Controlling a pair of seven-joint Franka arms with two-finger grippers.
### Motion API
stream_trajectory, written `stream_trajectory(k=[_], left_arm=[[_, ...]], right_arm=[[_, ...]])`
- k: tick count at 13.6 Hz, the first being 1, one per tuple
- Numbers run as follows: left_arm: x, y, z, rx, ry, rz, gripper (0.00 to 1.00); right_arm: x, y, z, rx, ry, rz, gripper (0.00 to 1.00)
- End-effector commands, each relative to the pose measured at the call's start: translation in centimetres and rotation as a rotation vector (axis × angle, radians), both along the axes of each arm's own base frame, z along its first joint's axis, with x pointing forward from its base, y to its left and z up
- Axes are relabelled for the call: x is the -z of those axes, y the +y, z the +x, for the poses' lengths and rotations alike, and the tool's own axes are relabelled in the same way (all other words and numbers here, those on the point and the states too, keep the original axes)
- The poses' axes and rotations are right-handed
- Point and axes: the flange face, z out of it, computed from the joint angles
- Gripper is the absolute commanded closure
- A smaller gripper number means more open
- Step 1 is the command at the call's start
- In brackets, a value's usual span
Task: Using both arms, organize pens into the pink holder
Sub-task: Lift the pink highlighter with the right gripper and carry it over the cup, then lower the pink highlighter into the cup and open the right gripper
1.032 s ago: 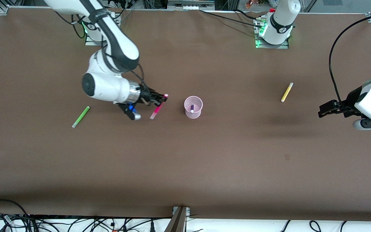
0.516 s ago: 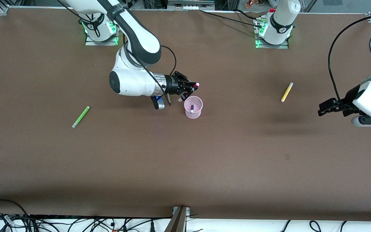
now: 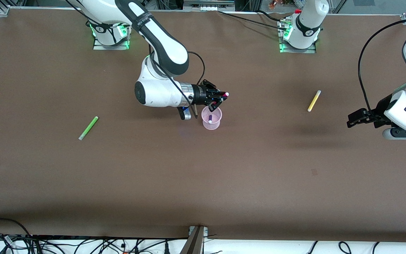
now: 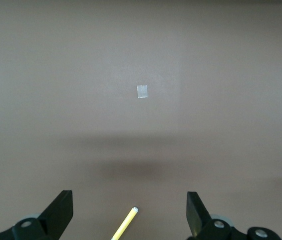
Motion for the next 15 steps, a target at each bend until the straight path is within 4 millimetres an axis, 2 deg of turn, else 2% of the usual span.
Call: stream_trajectory(k=[1,7,12,15], left_arm=[[0.0,-0.2,-0.1,0.021,-0.010,-0.010,0.00],[0.0,0.0,-0.1,0.019,-0.010,-0.007,0.00],[-0.1,0.0,0.0,0.019,-0.015,-0.005,0.00],[0.0,-0.1,0.0,0.017,-0.015,-0.005,0.00]], right_arm=[[0.1,1.0,0.2,0.013,0.006,0.013,1.00],[1.4,0.9,0.3,-0.012,-0.015,0.018,1.00],[2.1,1.5,1.5,-0.007,-0.022,0.033,1.00],[2.8,1.1,1.9,-0.013,-0.031,0.035,1.00]])
